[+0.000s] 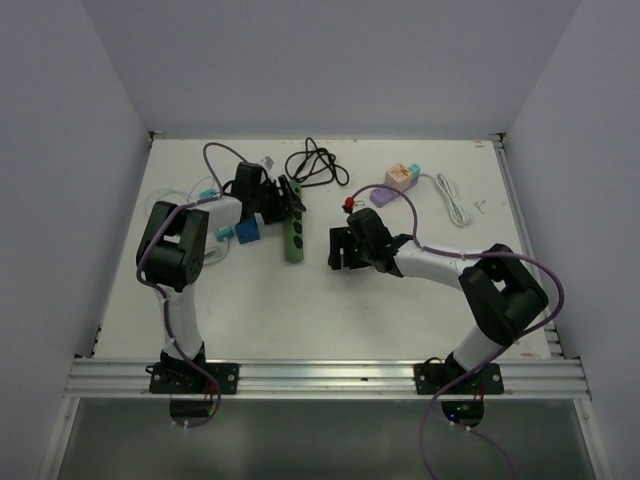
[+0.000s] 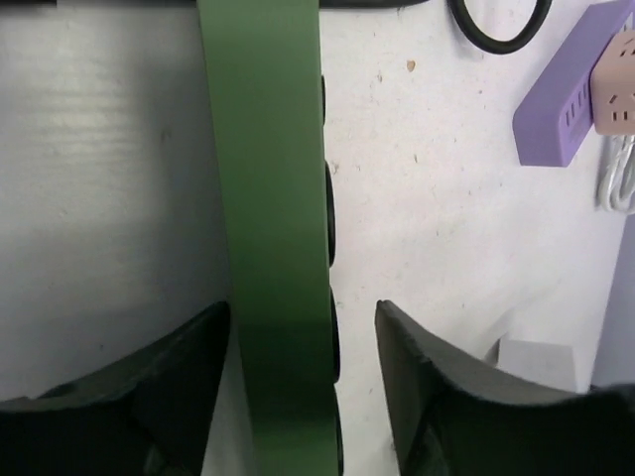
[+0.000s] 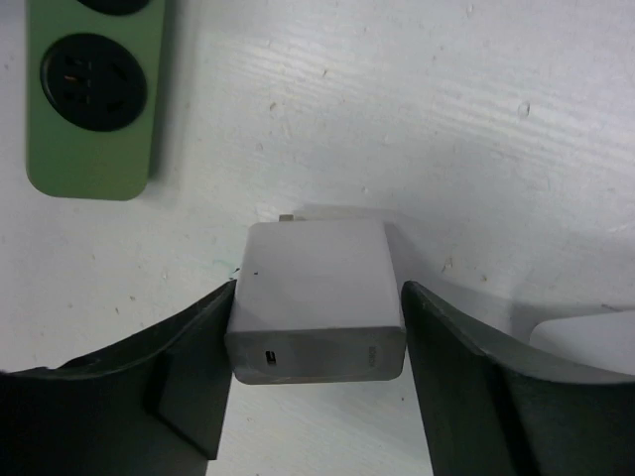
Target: Pull the plug off the socket
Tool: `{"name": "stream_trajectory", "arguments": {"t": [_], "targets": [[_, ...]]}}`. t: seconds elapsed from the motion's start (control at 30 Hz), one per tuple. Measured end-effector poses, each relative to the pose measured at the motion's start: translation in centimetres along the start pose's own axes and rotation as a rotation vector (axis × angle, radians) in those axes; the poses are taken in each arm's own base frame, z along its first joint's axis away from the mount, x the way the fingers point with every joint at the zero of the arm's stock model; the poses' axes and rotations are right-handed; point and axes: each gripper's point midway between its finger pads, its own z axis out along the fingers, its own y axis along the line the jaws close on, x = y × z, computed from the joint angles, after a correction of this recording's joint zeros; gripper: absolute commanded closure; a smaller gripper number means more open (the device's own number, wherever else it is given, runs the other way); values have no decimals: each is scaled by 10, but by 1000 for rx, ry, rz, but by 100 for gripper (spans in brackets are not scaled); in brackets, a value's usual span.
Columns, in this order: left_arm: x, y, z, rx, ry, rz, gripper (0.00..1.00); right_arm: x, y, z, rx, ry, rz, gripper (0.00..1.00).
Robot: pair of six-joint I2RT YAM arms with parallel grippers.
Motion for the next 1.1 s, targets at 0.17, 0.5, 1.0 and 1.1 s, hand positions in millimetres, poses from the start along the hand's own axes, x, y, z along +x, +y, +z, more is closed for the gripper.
{"name": "stream_trajectory", "arguments": {"t": [0.17, 0.5, 1.0, 1.1], "targets": [[-17, 0, -4, 8, -35, 8, 7, 14, 1, -3, 17, 42, -37, 19], [-22, 4, -25, -52, -34, 0, 0, 6, 10, -35, 22, 23, -66, 16], [-61, -81, -228, -40, -448, 228, 1, -49, -88, -79, 310, -96, 140, 21], [-30, -50, -237, -106, -453, 237, 2, -47, -105, -81, 339, -82, 180, 21]]}}
